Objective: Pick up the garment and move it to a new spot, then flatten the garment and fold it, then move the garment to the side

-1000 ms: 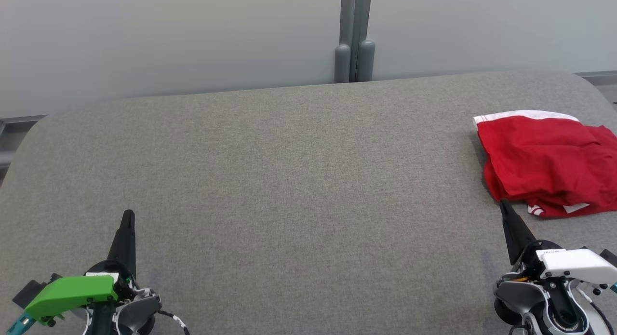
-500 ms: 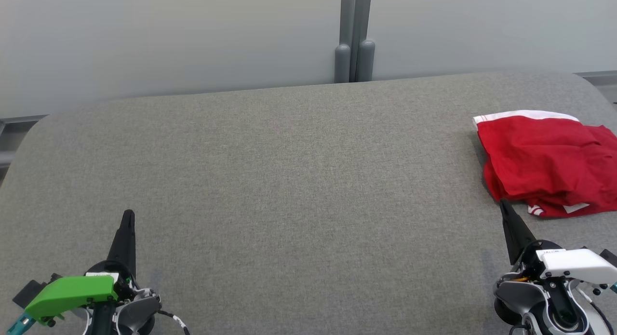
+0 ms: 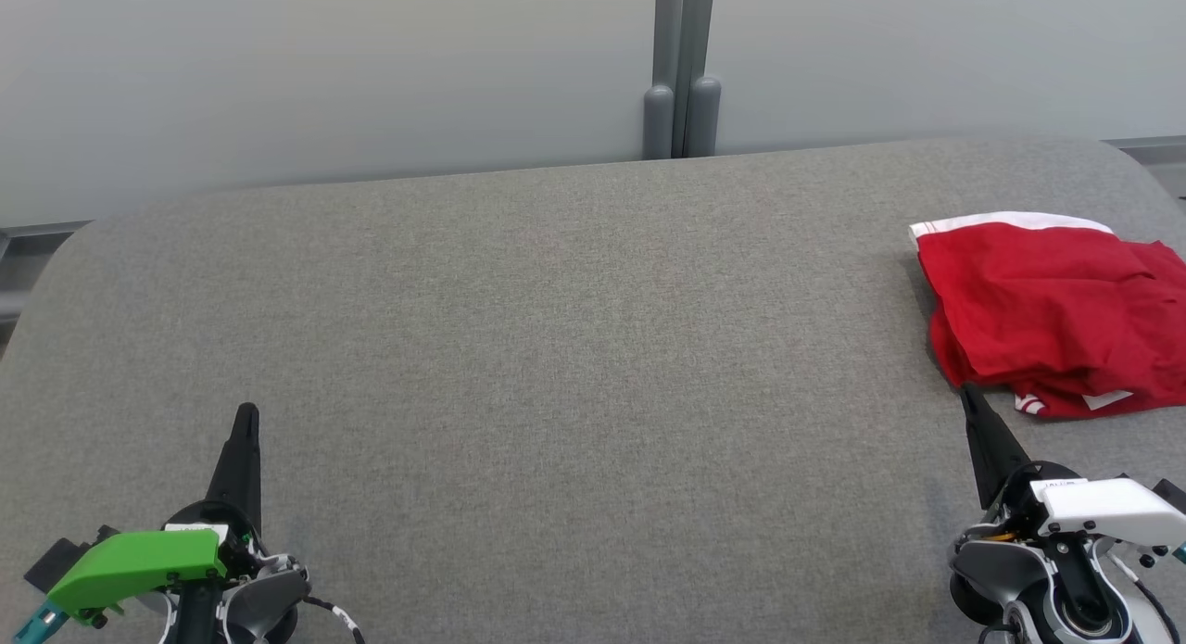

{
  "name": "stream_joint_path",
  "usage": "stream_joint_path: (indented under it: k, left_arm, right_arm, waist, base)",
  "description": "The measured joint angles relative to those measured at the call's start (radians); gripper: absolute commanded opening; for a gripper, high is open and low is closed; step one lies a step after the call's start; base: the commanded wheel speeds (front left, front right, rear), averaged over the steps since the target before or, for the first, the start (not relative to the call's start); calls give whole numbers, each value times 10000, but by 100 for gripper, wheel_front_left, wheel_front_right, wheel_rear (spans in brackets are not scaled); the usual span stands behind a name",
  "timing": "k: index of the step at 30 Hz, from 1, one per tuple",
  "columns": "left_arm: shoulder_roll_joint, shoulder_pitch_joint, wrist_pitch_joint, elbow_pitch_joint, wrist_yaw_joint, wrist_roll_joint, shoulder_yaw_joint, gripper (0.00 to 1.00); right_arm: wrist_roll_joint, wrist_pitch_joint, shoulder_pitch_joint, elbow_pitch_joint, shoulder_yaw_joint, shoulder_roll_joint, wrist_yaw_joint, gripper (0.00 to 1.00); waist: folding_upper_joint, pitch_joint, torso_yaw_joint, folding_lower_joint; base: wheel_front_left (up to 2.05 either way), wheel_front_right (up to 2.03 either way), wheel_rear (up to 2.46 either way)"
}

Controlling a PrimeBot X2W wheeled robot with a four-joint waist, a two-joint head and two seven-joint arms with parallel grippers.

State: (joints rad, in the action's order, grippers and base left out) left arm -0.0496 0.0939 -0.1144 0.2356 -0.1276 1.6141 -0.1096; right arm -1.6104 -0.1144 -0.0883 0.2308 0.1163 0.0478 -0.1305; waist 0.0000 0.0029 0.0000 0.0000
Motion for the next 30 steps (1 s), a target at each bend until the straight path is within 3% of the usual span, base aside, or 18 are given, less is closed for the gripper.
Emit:
stream_joint_path:
  k: [30]
  left_arm:
    - [0, 0, 0, -2, 0, 2, 0, 0]
  right_arm:
    - [0, 2, -1, 0, 0, 0, 0, 0]
  waist:
    - [0, 0, 0, 0]
  base:
    - [0, 0, 0]
